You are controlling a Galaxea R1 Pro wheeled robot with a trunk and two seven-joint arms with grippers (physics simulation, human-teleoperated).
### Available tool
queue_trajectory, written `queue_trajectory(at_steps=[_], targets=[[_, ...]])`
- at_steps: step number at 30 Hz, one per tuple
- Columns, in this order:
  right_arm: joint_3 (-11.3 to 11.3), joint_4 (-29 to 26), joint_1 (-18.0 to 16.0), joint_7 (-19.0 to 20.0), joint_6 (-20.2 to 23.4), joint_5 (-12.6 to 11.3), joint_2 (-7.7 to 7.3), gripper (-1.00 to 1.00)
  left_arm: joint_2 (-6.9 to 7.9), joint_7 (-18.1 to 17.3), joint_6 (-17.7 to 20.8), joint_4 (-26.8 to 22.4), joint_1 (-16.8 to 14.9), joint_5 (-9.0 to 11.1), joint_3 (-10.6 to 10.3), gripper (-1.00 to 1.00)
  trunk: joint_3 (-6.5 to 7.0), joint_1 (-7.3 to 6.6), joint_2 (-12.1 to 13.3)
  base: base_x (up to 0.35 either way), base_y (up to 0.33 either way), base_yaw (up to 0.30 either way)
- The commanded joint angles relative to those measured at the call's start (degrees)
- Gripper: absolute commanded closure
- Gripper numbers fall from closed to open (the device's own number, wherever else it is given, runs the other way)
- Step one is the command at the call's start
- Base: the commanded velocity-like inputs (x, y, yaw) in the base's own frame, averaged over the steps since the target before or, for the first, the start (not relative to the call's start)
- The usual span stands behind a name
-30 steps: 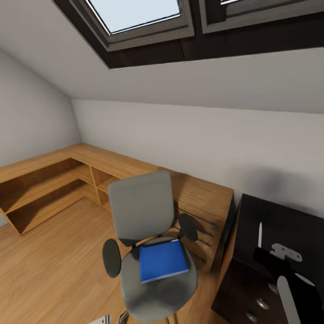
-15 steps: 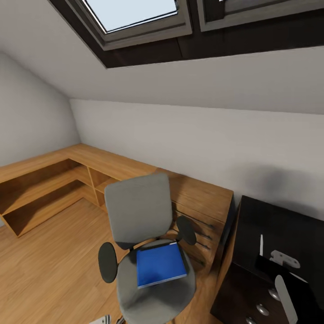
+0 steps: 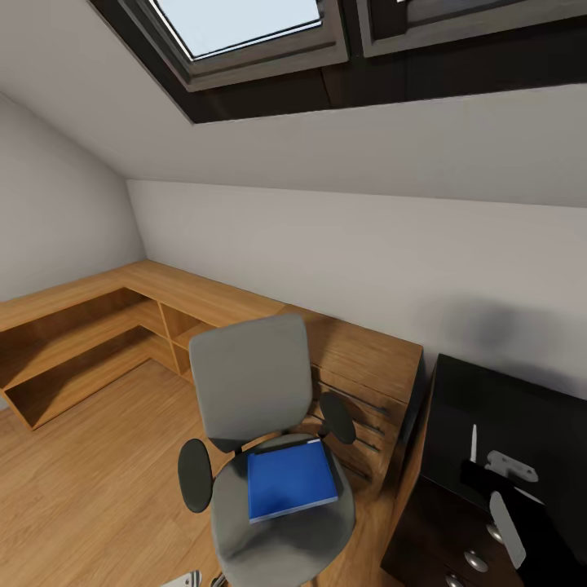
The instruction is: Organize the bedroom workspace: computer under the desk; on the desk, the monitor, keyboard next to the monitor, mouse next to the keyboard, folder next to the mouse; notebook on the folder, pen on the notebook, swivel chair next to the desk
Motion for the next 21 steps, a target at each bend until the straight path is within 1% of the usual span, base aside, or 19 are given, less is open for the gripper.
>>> queue_trajectory(at_steps=[1,2,3,5,6,10,14,21], targets=[[0.1,3.3,-1.5,-0.3,-1.5,0.4,-0.46,1.0,0.02,0.4,0.2,-0.1,0.0,0.5,-0.1,-1.0,-0.07,0.01,-0.1,0.0,0.0,0.0],[0.1,5.0,-2.3,-0.3,-2.4,0.9,-0.64,1.0,0.01,0.4,0.2,-0.1,0.0,0.5,-0.1,-1.0,-0.07,0.01,-0.1,0.0,0.0,0.0],[0.1,8.4,-3.9,-0.3,-4.4,2.0,-0.96,1.0,0.01,0.4,0.2,-0.1,0.0,0.5,-0.2,-1.0,-0.07,0.01,-0.1,0.0,0.0,0.0],[0.1,11.7,-5.5,-0.3,-6.4,3.2,-1.24,1.0,0.01,0.4,0.2,-0.1,0.0,0.5,-0.2,-1.0,-0.07,0.01,-0.1,0.0,0.0,0.0],[0.1,14.9,-6.9,-0.3,-8.4,4.3,-1.53,1.0,0.01,0.4,0.2,-0.1,0.0,0.5,-0.2,-1.0,-0.07,0.01,-0.1,0.0,0.0,0.0],[0.1,22.9,-10.4,-0.3,-13.9,6.7,-2.03,1.0,0.01,0.4,0.2,-0.1,0.0,0.5,-0.2,-1.0,-0.07,0.01,-0.1,0.0,0.0,0.0],[0.1,25.4,-11.4,-0.3,-15.7,7.5,-2.15,1.0,0.01,0.4,0.2,-0.1,0.0,0.5,-0.2,-1.0,-0.07,0.01,-0.1,0.0,0.0,0.0],[0.1,27.6,-12.4,-0.3,-16.0,7.6,-2.17,1.0,0.01,0.4,0.2,-0.1,0.0,0.5,-0.3,-1.0,-0.07,0.01,-0.1,0.0,0.0,0.0]])
